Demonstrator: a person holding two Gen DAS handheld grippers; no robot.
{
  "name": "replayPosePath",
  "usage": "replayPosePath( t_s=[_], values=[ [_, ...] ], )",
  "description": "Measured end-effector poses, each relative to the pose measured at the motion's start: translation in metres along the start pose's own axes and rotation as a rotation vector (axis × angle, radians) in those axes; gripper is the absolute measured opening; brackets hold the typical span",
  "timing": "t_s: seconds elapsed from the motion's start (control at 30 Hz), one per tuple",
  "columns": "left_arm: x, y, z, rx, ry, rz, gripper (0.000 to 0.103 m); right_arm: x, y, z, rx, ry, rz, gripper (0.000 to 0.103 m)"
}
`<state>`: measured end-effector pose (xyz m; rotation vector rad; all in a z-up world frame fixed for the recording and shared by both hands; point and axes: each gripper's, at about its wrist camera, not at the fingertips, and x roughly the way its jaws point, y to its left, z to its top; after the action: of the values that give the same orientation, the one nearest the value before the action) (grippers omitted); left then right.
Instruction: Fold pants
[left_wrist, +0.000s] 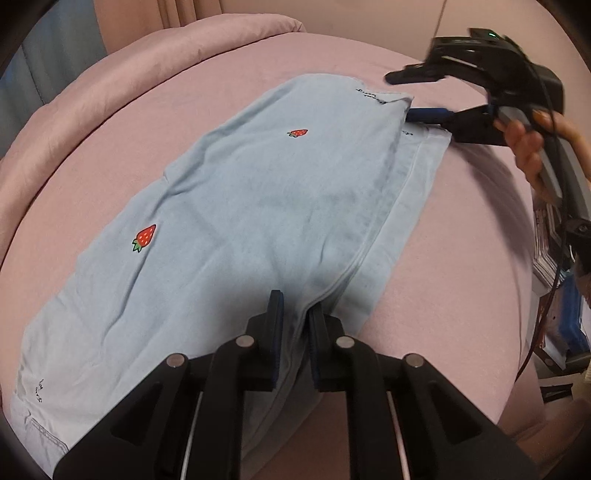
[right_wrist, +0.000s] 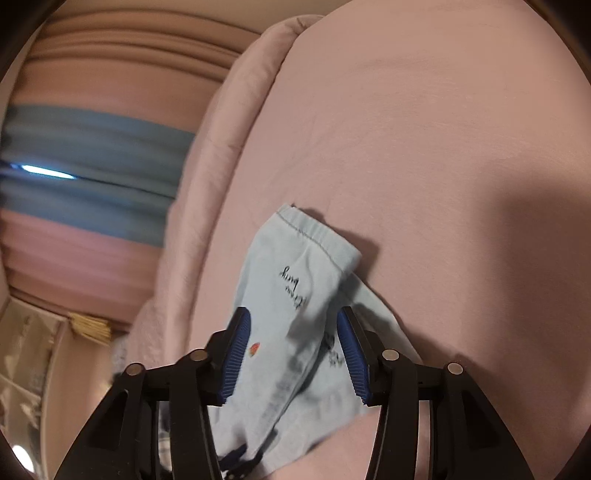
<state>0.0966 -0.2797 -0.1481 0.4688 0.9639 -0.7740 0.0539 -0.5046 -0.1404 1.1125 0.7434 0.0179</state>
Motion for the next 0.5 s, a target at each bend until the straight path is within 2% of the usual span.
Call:
replayPosePath(
  t_s=[0.03, 0.1, 0.27, 0.37, 0.5],
  values=[
    [-0.001, -0.001, 0.000, -0.002, -0.001, 0.004, 0.009, 0.004, -0.003, 0.003, -0.008, 0.003, -0.016, 0.046],
    [-0.004, 0.000, 0.000, -0.012, -0.013, -0.003, 0.006, 0.007, 0.003, 0.007, -0.046, -0.001, -0.079, 0.009],
    [-0.031, 0.000, -0.001, -0.013, -0.071, -0.033, 0.004, -0.030, 0.024, 0.002, -0.127, -0.055, -0.040, 0.005],
    [-0.039, -0.001, -0.004, 0.008, -0.082, -0.046, 0.004, -0.031, 0.016, 0.000, -0.111, -0.049, -0.044, 0.005],
    [-0.029, -0.007, -0.013, 0.019, -0.038, -0.053, 0.005, -0.012, -0.003, -0.007, -0.089, -0.007, -0.118, 0.005]
  ],
)
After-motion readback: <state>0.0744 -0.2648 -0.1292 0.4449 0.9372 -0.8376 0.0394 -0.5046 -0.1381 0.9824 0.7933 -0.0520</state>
